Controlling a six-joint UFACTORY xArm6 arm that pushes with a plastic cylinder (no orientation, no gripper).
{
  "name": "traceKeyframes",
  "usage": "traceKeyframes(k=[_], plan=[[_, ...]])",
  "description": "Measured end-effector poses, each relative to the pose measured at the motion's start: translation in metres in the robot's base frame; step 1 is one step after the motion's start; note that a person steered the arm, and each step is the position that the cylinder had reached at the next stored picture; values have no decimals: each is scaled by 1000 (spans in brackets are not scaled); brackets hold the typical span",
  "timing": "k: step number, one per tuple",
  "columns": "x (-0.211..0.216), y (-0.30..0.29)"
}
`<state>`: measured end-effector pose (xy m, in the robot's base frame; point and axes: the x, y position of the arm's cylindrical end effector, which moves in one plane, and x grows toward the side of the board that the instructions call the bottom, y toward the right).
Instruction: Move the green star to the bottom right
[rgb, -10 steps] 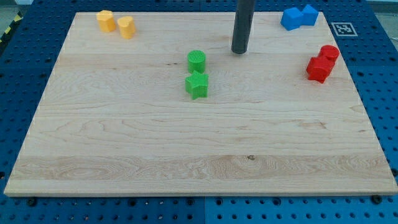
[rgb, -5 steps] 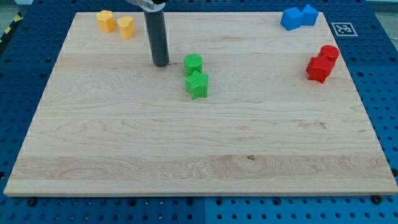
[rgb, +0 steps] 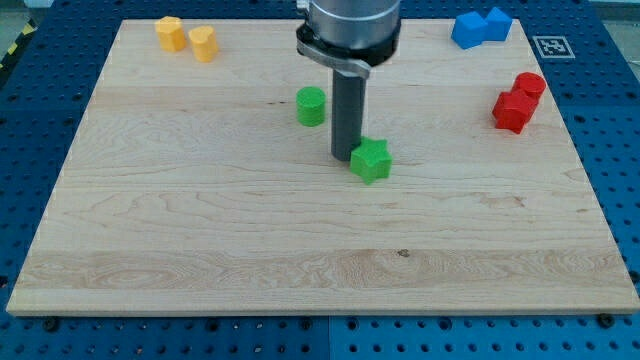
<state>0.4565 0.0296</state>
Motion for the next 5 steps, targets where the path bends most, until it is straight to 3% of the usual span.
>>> traceKeyframes(k=[1, 3, 5], plan=[[27, 17], [30, 56], [-1, 61]])
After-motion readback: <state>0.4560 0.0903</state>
